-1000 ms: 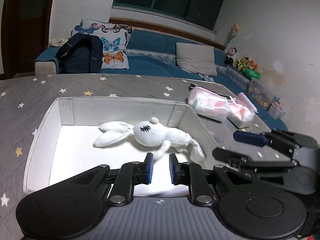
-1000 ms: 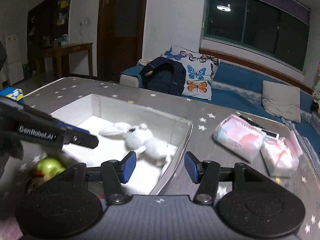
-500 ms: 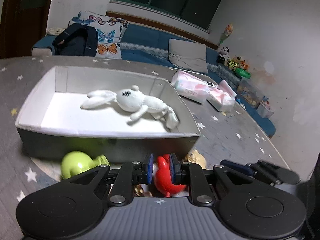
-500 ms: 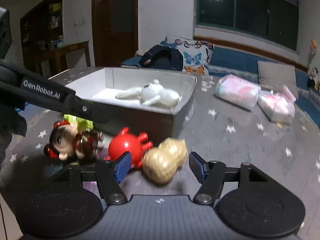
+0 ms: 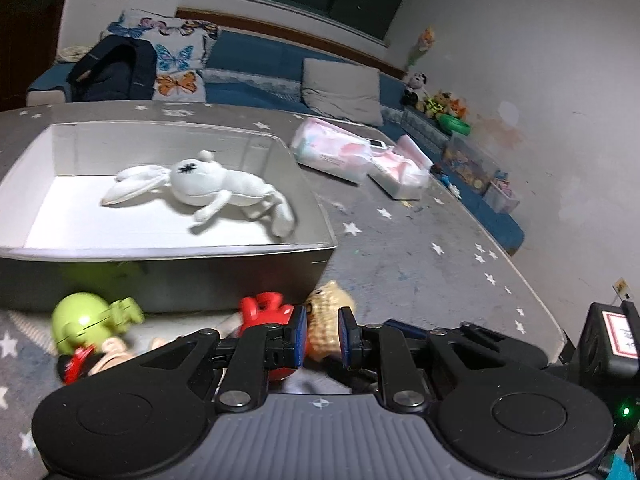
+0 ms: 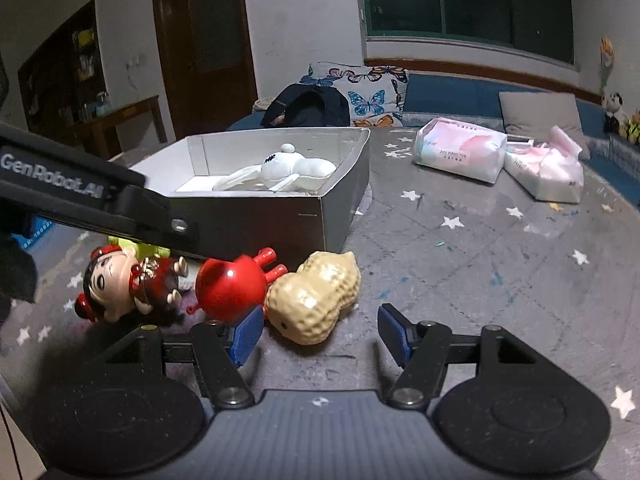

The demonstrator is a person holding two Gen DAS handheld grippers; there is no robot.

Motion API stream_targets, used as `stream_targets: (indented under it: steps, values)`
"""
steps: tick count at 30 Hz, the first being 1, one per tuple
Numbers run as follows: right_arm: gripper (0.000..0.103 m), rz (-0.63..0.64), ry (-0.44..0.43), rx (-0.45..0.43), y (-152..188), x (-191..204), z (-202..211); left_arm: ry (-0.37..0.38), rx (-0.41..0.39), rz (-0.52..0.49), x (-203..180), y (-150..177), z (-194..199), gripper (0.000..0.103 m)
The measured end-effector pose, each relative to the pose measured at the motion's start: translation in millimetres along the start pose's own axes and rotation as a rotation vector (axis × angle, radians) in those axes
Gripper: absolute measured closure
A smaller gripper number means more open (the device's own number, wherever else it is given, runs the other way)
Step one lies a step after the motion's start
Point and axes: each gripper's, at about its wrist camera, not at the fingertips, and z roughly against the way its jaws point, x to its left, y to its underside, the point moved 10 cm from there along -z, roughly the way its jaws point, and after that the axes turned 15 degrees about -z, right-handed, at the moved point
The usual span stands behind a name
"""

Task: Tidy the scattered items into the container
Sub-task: 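Lower the left tool onto the beige peanut toy and grasp it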

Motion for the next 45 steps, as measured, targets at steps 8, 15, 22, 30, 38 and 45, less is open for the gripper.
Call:
stream_targets:
  steps: [8,15,22,30,38,45]
  values:
    - [0.043,-0.066,-0.038,0.018,-3,-3,-11,0.029,0.063,0.011,-7,-7,-25,0.084]
    - [0.050,-0.105,-0.078,0.048,-2,-1,-21,0.031,0.118,0.055,-2,-9,-41,0.084]
    - [0.055,-0.141,-0.112,0.064,0,-6,-21,0.031,0.146,0.045,-4,-7,-53,0.081]
    - [0.058,-0.155,-0.116,0.063,0,-10,-22,0.034,0.162,0.050,-6,-8,-59,0.079]
    - [0.058,-0.166,-0.110,0.052,-1,-14,-19,0.035,0.174,0.048,-12,-7,-62,0.076]
    - [0.058,-0.152,-0.091,0.048,1,-13,-16,0.033,0.162,0.051,-14,-4,-62,0.074]
